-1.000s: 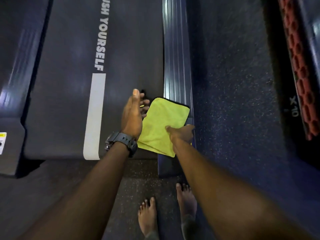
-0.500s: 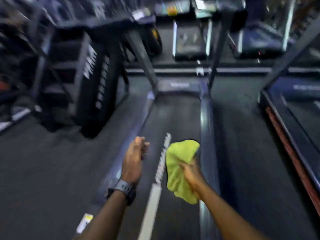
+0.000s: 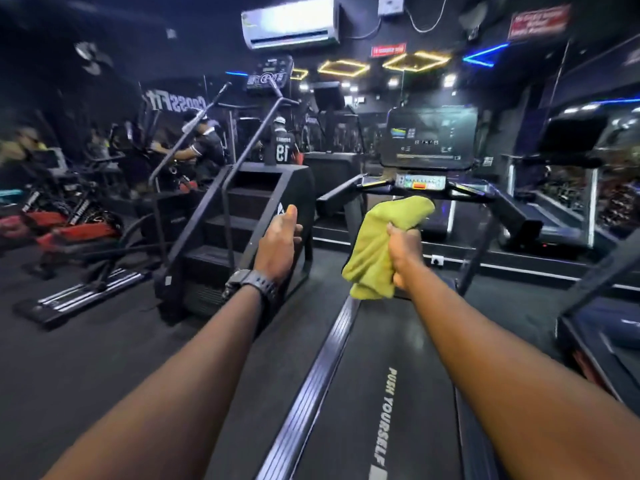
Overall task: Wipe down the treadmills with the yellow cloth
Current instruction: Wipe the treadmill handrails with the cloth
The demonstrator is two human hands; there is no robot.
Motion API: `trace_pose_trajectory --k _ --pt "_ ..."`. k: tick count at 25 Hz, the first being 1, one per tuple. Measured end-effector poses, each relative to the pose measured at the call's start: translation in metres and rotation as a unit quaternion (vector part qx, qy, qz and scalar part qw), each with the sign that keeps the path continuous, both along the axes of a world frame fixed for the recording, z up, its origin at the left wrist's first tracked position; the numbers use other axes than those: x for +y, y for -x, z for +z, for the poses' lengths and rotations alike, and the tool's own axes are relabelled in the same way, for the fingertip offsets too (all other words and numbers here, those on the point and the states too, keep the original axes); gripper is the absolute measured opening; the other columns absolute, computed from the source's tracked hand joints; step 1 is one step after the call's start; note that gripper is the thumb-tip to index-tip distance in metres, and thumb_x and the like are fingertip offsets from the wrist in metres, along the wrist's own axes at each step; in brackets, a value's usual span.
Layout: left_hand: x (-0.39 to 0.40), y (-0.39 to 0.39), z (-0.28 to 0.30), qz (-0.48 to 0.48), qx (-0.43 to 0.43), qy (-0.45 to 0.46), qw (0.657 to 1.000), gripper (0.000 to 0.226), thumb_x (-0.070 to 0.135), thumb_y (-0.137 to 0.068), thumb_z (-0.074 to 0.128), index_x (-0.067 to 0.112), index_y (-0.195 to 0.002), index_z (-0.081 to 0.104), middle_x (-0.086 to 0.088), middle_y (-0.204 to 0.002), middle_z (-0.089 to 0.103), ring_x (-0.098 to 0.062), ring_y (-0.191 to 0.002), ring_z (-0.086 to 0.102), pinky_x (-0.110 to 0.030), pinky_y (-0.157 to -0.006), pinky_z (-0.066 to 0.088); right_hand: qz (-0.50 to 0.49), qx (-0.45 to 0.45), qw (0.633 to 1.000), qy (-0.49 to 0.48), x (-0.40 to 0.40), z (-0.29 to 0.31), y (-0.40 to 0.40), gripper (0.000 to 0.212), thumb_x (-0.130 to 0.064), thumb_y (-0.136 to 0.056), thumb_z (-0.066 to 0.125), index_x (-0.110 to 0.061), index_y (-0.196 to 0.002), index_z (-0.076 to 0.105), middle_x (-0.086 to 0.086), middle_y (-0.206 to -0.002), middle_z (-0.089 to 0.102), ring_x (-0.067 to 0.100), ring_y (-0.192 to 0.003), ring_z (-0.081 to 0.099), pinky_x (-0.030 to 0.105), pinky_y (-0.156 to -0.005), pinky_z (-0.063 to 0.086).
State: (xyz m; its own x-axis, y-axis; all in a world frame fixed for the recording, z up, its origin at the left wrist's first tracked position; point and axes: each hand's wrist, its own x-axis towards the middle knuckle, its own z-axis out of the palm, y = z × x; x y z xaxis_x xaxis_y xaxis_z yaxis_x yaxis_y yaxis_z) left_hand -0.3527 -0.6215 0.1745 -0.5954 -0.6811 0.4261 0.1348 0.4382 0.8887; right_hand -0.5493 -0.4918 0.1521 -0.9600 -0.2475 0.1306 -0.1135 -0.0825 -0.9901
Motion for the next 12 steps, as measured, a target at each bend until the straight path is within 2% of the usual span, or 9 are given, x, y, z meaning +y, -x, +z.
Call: trace_pose_trajectory --k 6,10,12 --pt "-0.077 -0.019 0.017 -0.045 -0.015 0.008 0.999 0.062 0.083 -0.072 0.028 0.034 -0.095 0.056 0.002 -0.104 0.065 -0.016 -0.087 0.064 -0.053 -0.097 0.047 -0.021 0.000 1.000 0.002 -0.071 0.020 -0.043 0.041 -0.042 -0.077 0.059 -0.015 -0.108 0.066 0.008 -0.104 0.072 0.032 -0.096 0.068 0.050 -0.092 0.055" --pt "-0.131 0.015 0.002 -0.077 -0.018 0.005 0.997 0.061 0.082 -0.073 0.029 0.033 -0.095 0.056 0.001 -0.104 0.065 -0.019 -0.090 0.064 -0.056 -0.098 0.046 -0.051 0.008 0.999 -0.007 -0.122 0.004 -0.014 0.044 -0.044 -0.078 0.057 -0.018 -0.112 0.062 0.007 -0.107 0.070 0.032 -0.099 0.067 0.052 -0.094 0.053" --pt "-0.163 0.043 -0.010 -0.091 -0.023 0.008 0.996 0.060 0.083 -0.073 0.028 0.034 -0.095 0.057 0.004 -0.104 0.066 -0.019 -0.094 0.064 -0.056 -0.098 0.046 -0.065 0.014 0.998 -0.021 -0.151 -0.009 0.012 0.042 -0.042 -0.084 0.059 -0.017 -0.118 0.059 0.009 -0.113 0.069 0.033 -0.104 0.064 0.051 -0.096 0.051"
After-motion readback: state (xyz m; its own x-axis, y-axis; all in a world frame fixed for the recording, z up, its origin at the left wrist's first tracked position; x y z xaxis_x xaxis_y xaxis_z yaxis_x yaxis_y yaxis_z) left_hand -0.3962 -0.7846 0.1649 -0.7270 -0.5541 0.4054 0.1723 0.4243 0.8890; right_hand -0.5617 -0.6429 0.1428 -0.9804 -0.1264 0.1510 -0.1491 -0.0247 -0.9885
